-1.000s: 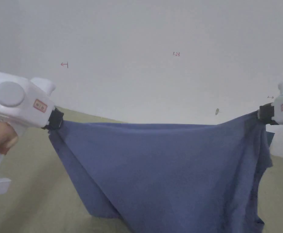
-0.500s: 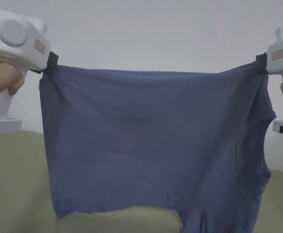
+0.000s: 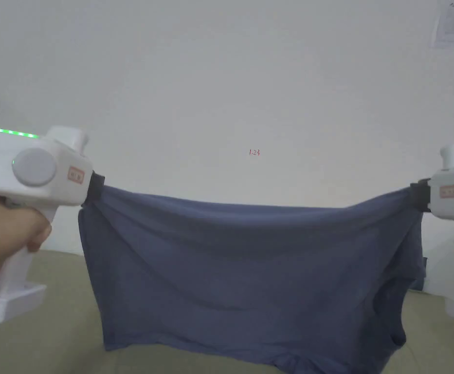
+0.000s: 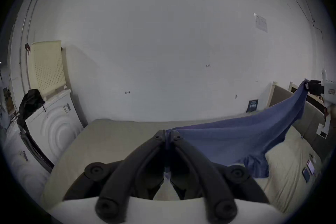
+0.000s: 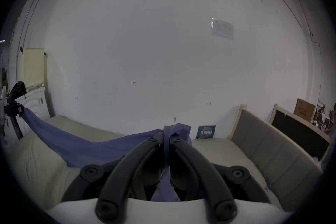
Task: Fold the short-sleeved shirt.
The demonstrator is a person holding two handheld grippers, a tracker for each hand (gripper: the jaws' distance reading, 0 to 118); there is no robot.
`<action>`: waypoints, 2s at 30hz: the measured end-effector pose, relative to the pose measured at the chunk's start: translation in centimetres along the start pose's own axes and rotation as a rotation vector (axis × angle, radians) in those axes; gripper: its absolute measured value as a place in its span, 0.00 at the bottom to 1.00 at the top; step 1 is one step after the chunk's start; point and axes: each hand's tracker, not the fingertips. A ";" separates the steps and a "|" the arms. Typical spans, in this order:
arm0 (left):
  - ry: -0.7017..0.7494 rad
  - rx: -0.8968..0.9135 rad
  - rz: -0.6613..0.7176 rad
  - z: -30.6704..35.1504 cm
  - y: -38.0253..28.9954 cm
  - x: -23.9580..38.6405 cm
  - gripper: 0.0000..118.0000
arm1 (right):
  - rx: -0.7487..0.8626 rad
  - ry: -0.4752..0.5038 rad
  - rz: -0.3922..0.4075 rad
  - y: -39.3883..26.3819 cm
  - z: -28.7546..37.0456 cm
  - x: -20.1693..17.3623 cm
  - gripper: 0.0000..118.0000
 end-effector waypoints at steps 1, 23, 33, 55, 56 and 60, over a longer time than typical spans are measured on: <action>-0.011 -0.012 0.005 0.8 -1.3 0.0 0.04 | -0.010 0.000 -0.004 -1.6 1.5 -0.1 0.07; -0.096 -0.184 0.095 17.0 -25.0 -0.8 0.04 | -0.254 0.077 -0.068 -23.9 21.4 0.2 0.07; -0.123 -0.258 0.141 19.5 -31.4 -0.3 0.04 | -0.362 0.073 -0.126 -33.0 25.3 0.8 0.07; -0.150 -0.398 0.097 19.2 -38.7 -0.5 0.04 | -0.527 0.069 -0.106 -40.3 27.1 0.3 0.08; -0.155 -0.404 0.104 19.2 -38.8 -0.5 0.04 | -0.527 0.072 -0.109 -40.4 27.1 0.3 0.08; -0.096 -0.455 0.094 19.3 -38.9 -0.9 0.52 | -0.555 0.070 -0.113 -40.5 26.9 0.2 0.27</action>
